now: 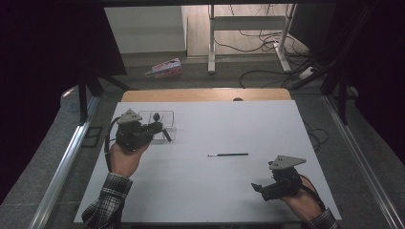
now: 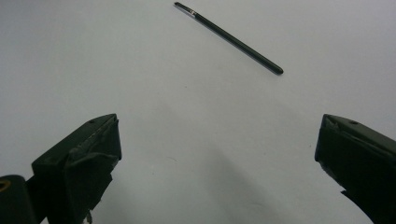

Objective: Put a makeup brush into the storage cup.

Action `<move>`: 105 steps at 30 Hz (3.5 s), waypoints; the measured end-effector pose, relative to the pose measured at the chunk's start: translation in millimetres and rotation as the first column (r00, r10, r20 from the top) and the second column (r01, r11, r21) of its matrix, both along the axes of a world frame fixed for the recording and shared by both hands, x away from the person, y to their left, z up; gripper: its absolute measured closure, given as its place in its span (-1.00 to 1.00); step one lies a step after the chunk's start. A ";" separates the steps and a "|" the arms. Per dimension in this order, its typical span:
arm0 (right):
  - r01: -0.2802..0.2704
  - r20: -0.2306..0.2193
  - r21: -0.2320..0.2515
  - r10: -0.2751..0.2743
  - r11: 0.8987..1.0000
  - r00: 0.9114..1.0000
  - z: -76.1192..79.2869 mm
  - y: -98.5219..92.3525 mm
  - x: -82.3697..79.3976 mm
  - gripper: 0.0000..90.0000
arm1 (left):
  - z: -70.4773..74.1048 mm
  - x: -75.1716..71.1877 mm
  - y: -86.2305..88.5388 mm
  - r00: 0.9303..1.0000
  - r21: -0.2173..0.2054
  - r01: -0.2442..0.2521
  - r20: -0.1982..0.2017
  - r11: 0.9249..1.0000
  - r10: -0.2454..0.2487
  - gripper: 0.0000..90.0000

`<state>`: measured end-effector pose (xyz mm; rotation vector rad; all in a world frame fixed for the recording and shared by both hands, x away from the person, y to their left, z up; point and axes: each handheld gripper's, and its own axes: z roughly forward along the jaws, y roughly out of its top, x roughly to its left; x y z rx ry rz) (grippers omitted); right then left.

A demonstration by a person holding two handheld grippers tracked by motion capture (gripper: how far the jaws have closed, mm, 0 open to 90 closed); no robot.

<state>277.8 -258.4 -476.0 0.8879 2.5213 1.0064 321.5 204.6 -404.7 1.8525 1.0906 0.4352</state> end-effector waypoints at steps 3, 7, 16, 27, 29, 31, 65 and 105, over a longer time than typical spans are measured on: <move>0.001 0.000 0.000 -0.001 1.000 1.000 0.0 0.0 0.1 -0.99 | 2.9 2.6 1.2 1.000 -0.004 -0.007 0.007 1.000 0.007 0.80; 0.006 0.001 0.002 -0.006 1.000 1.000 -0.1 -0.5 0.5 -0.99 | 7.6 8.2 2.6 1.000 0.006 -0.017 0.017 1.000 0.017 0.80; 0.009 0.001 -0.001 -0.009 1.000 1.000 -0.4 -0.7 0.8 -0.99 | 12.9 22.6 5.4 0.998 0.027 -0.050 0.031 0.998 0.049 0.80; 0.008 -0.001 -0.007 -0.008 1.000 1.000 -1.6 -1.4 1.2 -0.99 | 15.9 36.1 8.7 0.995 0.032 -0.085 0.047 0.996 0.084 0.81; 0.009 -0.001 -0.010 -0.009 1.000 1.000 -1.5 -1.3 1.1 -0.99 | 16.2 37.5 8.8 0.995 0.033 -0.088 0.049 0.996 0.086 0.81; 0.006 -0.003 -0.010 -0.006 1.000 1.000 -1.7 -0.8 0.8 -0.99 | 17.2 41.2 7.6 0.994 0.039 -0.095 0.053 0.995 0.093 0.81; -0.005 -0.012 -0.029 0.005 1.000 1.000 -3.0 0.7 -0.2 -0.97 | -9.4 66.4 -1.7 0.990 0.095 -0.144 0.010 0.985 0.144 0.82; -0.018 -0.015 -0.047 0.017 0.999 1.000 -3.8 1.6 -0.5 -0.96 | -32.0 59.1 -13.8 0.998 0.089 -0.058 -0.015 0.994 0.060 -0.53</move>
